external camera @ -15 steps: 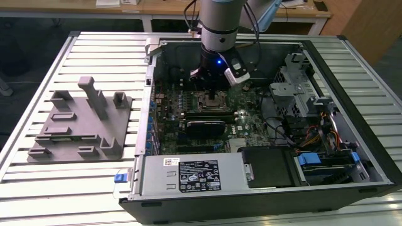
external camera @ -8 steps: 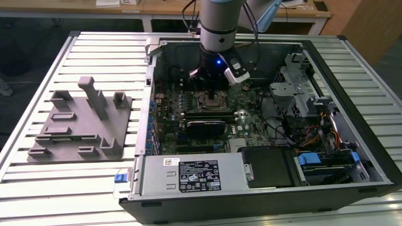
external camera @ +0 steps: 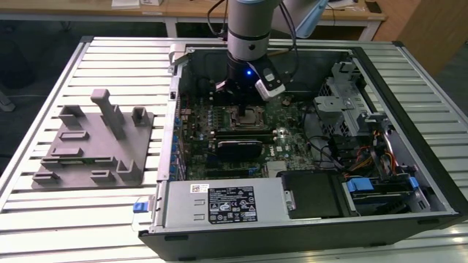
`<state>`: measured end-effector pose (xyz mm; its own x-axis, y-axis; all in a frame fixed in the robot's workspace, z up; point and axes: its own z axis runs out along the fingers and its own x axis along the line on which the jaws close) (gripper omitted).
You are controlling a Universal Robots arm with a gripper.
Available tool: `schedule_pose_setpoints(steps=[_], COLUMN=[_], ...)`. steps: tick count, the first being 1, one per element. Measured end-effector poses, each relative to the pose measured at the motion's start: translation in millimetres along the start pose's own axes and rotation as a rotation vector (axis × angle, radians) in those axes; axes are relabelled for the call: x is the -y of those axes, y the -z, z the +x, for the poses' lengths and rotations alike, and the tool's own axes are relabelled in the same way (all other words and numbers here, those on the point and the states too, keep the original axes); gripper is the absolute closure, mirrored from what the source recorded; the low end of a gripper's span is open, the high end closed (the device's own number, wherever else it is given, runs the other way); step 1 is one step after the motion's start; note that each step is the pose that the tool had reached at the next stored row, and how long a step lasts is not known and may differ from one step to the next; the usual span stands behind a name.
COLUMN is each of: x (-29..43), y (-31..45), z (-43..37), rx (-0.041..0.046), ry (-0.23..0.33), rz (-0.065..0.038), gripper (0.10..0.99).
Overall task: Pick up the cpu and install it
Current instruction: 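Close the cpu cover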
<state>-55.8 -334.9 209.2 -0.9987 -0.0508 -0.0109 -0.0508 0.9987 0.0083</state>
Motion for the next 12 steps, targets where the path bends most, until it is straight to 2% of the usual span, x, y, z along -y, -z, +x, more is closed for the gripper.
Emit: schedule_pose_setpoints(steps=[5, 12], x=[-0.3, -0.4], y=[-1.9, -3.7], z=[6.7, 9.0], rx=[0.0001, 0.0003], ry=[-0.022, -0.058], rz=[0.0, 0.001], gripper=[0.98, 0.98])
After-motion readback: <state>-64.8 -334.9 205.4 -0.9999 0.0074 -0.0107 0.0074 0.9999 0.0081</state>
